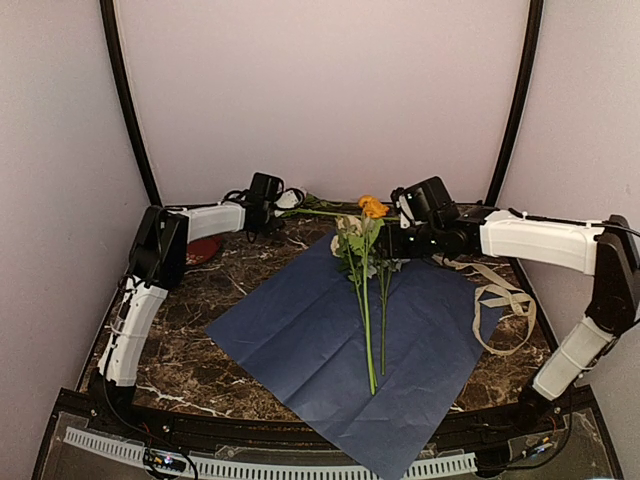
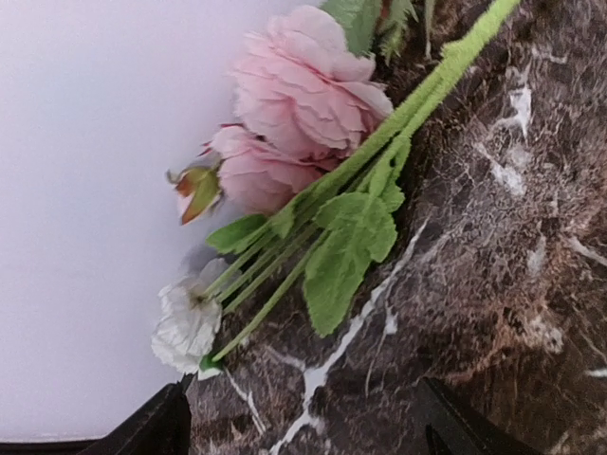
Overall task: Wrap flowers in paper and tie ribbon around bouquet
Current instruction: Pick up the fake flower from the corner of the board.
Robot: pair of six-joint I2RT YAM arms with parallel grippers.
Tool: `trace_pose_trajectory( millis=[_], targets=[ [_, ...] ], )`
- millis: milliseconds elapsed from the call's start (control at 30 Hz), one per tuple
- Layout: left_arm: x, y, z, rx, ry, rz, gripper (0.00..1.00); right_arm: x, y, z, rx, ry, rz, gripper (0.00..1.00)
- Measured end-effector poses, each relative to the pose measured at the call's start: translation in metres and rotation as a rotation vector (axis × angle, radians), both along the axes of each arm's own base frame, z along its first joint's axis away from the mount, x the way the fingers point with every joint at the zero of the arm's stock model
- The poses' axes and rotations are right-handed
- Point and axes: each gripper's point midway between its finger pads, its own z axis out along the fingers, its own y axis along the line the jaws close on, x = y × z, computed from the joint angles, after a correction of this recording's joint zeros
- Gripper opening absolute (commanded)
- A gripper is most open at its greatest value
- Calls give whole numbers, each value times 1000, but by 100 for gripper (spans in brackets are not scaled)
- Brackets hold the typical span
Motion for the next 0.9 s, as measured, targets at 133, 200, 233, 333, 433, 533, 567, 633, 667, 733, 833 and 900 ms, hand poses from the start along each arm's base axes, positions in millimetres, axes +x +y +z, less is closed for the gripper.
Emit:
trace_pose_trajectory(
  millis=[133, 200, 233, 333, 433, 533, 567, 633, 667, 733, 833, 900],
  targets=[
    [20, -6, -29, 60, -37, -36, 83, 8, 8, -14, -31, 36, 24, 58],
    [28, -10, -26, 76, -72, -63, 82, 8, 9, -24, -49, 62, 37, 59],
    [31, -12, -27, 82, -83, -73, 82, 8, 9, -28, -56, 73, 40, 59],
    [43, -16, -27, 92, -139, -92, 82, 8, 6, -37, -82, 100, 45, 59],
    [50, -18, -27, 86, -177, -112, 81, 10, 2, -40, -95, 111, 43, 59],
    [58, -18, -26, 85, -226, -124, 78, 15, 2, -40, -97, 114, 42, 59],
    [60, -18, -25, 81, -241, -129, 76, 16, 2, -41, -100, 116, 44, 59],
    [64, -17, -24, 77, -270, -134, 70, 19, 3, -43, -108, 119, 48, 59],
    [66, -17, -23, 73, -284, -137, 62, 20, 2, -45, -113, 123, 48, 59],
    [69, -15, -25, 57, -299, -139, 43, 20, 2, -50, -123, 135, 51, 59],
    [71, -14, -34, 42, -300, -145, 4, 19, 1, -57, -141, 154, 54, 59],
    [71, -15, -36, 35, -303, -149, 0, 19, 0, -59, -150, 161, 56, 59]
  ],
)
